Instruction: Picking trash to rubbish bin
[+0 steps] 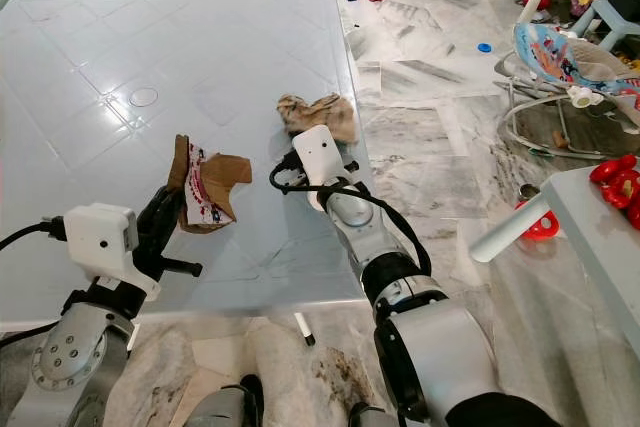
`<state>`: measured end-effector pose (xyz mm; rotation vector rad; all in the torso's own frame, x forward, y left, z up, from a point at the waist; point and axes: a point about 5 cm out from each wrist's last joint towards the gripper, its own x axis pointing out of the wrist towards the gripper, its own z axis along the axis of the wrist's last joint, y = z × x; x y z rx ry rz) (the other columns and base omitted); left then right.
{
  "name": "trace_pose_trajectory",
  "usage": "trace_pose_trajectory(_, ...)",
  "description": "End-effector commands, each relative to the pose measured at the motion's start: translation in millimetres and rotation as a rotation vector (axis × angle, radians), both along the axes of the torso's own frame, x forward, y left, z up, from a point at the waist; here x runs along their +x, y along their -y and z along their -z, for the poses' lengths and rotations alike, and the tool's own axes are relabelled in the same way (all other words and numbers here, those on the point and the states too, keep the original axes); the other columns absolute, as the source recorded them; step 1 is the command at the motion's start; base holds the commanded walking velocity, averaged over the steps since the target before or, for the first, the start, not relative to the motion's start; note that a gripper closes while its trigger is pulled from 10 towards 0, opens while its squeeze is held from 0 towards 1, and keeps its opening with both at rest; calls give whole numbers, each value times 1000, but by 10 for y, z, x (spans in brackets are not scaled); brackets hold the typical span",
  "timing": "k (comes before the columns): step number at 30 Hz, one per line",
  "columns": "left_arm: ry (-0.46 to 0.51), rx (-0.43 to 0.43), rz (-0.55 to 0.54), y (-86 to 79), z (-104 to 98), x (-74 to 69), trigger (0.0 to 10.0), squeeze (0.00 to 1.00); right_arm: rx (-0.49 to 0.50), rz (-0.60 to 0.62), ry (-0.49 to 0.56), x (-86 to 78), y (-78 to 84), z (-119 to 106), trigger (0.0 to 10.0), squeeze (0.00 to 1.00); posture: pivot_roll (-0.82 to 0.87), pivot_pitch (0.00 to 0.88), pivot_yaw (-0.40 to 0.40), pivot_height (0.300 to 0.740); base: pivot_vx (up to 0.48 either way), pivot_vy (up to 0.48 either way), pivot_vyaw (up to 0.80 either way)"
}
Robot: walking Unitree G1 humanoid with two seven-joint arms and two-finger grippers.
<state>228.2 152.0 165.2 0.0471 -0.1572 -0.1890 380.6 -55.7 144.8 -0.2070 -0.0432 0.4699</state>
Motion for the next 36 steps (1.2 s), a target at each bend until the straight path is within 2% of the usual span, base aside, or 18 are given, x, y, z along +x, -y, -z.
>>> trace_pose_trajectory(1, -6, 1, 5, 18, 24, 11, 0, 0, 31, 0, 59, 36, 8, -143, 0, 0, 160, 181, -29, 740, 0, 0, 0)
trace_pose_trajectory(12, 14, -21, 18, 83, 25, 129, 0, 0, 113, 4, 210, 19, 129, -372, 0, 0, 107, 153, -28, 740, 0, 0, 0)
trace_pose_trajectory(14, 17, -25, 18, 94, 28, 156, 0, 0, 109, -2, 253, -5, 163, -425, 0, 0, 89, 146, -25, 740, 0, 0, 0)
trace_pose_trajectory(22, 30, -26, 11, 110, 39, 226, 0, 0, 90, 9, 296, -46, 312, -488, 0, 0, 57, 129, -19, 740, 0, 0, 0)
trace_pose_trajectory(23, 33, -26, 9, 114, 39, 242, 0, 0, 75, 28, 282, -29, 349, -469, 9333, 624, 55, 127, -22, 740, 0, 0, 0)
trace_pose_trajectory(25, 36, -27, 8, 117, 42, 254, 0, 0, 80, 41, 262, -21, 371, -454, 9333, 624, 55, 127, -23, 740, 0, 0, 0)
trace_pose_trajectory(26, 39, -27, 4, 120, 44, 259, 0, 0, 81, 37, 266, -18, 370, -477, 10000, 1000, 57, 125, -27, 740, 0, 0, 0)
trace_pose_trajectory(36, 39, -12, -39, 66, 65, 225, 0, 0, 86, 23, 253, -2, 363, -510, 10000, 1000, 73, 131, -31, 740, 0, 0, 0)
